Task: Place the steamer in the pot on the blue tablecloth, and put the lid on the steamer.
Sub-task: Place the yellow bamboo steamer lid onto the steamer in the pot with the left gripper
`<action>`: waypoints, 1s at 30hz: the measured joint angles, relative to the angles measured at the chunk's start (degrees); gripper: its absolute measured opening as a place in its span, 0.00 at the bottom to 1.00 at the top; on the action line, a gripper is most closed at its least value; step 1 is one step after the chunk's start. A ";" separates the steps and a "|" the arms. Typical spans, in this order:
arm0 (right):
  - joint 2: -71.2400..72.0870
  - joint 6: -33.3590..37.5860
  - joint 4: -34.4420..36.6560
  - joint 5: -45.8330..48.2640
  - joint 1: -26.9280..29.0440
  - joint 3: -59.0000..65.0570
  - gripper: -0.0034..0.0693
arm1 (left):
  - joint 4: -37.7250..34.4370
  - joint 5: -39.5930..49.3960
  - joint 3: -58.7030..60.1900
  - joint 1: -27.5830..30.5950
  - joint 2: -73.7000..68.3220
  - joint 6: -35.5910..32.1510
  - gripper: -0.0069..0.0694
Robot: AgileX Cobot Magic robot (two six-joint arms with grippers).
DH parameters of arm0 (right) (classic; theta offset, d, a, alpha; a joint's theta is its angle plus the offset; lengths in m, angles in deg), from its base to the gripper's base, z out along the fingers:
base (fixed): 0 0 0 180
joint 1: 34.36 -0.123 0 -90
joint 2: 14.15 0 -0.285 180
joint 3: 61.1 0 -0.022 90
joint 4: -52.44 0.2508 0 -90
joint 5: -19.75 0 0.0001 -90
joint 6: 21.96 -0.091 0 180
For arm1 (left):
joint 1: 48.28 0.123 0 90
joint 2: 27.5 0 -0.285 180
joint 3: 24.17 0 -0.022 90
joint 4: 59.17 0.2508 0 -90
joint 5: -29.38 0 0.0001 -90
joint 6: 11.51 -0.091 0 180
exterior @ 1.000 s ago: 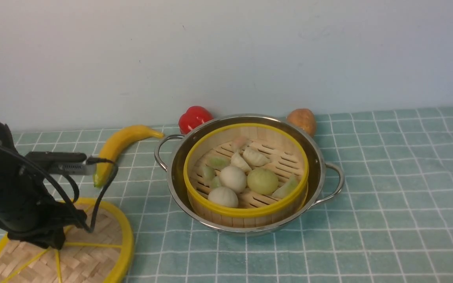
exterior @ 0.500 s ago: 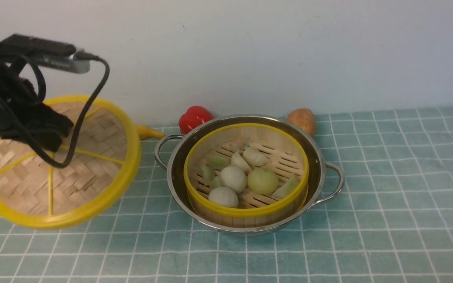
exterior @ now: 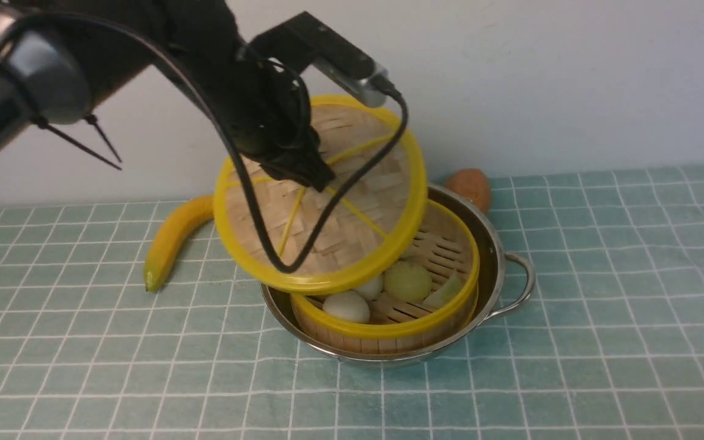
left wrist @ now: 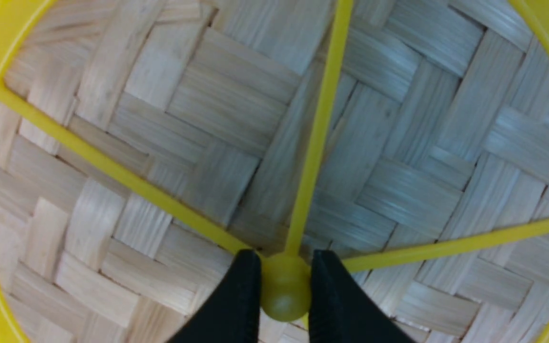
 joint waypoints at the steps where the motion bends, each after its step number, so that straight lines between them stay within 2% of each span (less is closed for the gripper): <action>1: 0.00 0.00 0.00 0.00 0.00 0.00 0.38 | 0.00 -0.14 -1.09 -1.47 -1.52 -0.51 0.24; 9: 0.00 0.00 0.00 0.00 0.00 0.00 0.38 | 0.39 -0.08 -2.19 -4.90 -5.48 -0.58 0.24; 30: 0.00 0.00 0.00 0.00 0.00 0.00 0.38 | 1.11 -1.50 -2.24 -5.19 -7.31 0.13 0.24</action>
